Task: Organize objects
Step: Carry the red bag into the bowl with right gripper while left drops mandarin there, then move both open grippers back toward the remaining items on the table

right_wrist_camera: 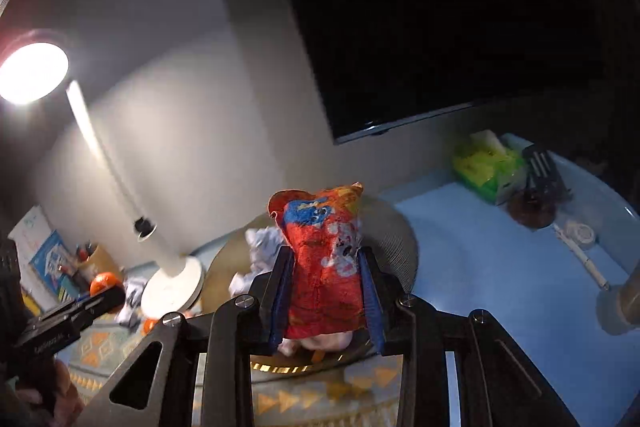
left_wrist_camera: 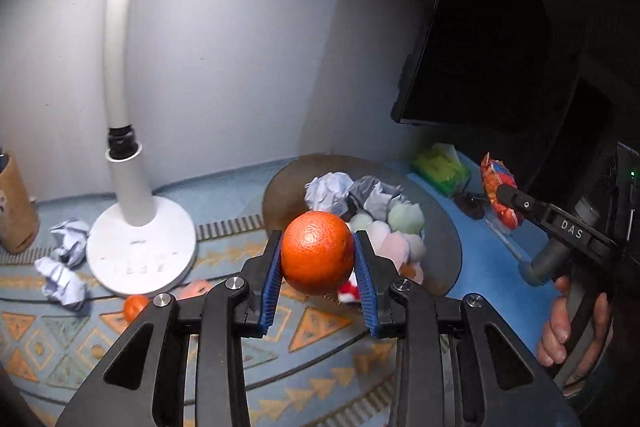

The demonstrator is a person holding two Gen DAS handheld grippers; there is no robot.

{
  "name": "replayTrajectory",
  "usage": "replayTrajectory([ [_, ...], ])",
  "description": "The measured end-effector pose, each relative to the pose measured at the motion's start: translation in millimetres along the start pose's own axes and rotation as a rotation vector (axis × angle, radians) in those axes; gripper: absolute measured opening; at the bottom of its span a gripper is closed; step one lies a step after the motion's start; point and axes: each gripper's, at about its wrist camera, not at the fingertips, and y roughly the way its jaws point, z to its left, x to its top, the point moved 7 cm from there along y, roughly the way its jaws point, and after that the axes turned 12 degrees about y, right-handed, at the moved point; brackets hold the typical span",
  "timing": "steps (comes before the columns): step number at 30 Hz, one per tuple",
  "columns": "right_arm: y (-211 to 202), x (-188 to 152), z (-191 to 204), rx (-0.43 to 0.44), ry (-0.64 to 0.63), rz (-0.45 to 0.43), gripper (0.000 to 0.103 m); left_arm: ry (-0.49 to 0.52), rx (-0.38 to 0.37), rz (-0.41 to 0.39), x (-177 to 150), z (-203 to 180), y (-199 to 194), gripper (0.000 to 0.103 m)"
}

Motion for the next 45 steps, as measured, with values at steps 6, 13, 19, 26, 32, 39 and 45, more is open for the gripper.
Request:
replayTrajectory([
  [6, 48, 37, -20, -0.005, 0.104, -0.022, 0.031, -0.042, -0.015, 0.016, 2, -9, 63, 0.03],
  [13, 88, 30, -36, -0.052, 0.089, -0.004, 0.032, 0.0, -0.02, 0.058, -10, -16, 95, 0.031],
  [19, 107, 20, -49, -0.086, 0.089, 0.051, 0.053, -0.049, -0.038, 0.059, -18, -10, 95, 0.058],
  [26, 91, 14, -59, -0.109, 0.069, -0.037, 0.059, -0.06, -0.032, 0.024, -14, -4, 56, 0.064],
  [32, 60, -4, -42, 0.001, 0.132, -0.01, 0.06, -0.056, 0.063, -0.02, -25, 27, -18, 0.079],
  [39, 7, -89, 56, 0.212, 0.064, 0.186, 0.061, -0.122, 0.288, -0.084, -52, 97, -128, 0.087],
  [45, -1, -167, 139, 0.27, -0.151, 0.279, 0.061, -0.175, 0.456, -0.014, -119, 153, -163, 0.098],
])
